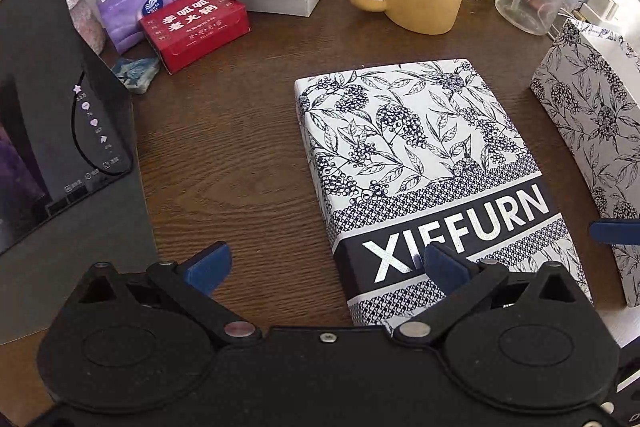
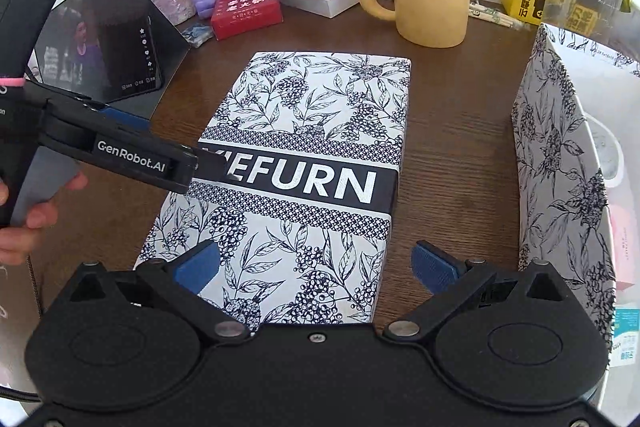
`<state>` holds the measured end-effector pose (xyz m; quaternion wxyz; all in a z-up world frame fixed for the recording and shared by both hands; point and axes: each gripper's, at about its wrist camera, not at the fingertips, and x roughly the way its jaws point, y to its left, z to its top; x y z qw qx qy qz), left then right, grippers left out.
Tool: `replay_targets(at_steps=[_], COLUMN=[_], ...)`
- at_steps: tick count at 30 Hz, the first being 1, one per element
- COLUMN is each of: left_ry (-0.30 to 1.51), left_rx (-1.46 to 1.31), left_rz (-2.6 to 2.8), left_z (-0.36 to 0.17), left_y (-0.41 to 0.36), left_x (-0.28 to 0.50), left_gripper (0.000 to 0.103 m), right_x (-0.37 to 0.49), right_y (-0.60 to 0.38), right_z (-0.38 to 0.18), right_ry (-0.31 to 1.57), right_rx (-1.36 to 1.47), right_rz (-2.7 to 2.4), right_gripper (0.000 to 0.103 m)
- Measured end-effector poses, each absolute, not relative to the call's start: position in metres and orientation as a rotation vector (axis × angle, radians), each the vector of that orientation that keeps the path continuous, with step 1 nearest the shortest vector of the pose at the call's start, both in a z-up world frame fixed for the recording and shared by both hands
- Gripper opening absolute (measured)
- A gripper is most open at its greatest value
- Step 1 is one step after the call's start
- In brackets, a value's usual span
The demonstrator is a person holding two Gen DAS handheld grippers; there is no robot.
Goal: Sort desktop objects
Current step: 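Close the left tool on one lid edge while the right tool grips the opposite edge, then lift the XIEFURN lid with both tools and carry it over the floral box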
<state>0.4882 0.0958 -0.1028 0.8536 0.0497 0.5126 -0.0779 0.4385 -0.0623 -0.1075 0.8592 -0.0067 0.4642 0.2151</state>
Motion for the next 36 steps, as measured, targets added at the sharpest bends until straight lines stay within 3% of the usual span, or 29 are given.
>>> replay_targets(at_steps=[19,36], left_ry=[1.119,1.047], left_rx=[-0.211,-0.247], left_rz=[-0.280,-0.235], left_z=[-0.124,-0.127], left_y=[0.100,0.094], left_x=[0.497,0.492], left_gripper=[0.103,0.103], right_x=[0.465,0.455], right_y=[-0.068,-0.066], right_z=[-0.131,-0.139], right_ry=[0.958,0.850], right_rx=[0.102,0.151], right_rz=[0.525,0.508], right_gripper=[0.103,0.103])
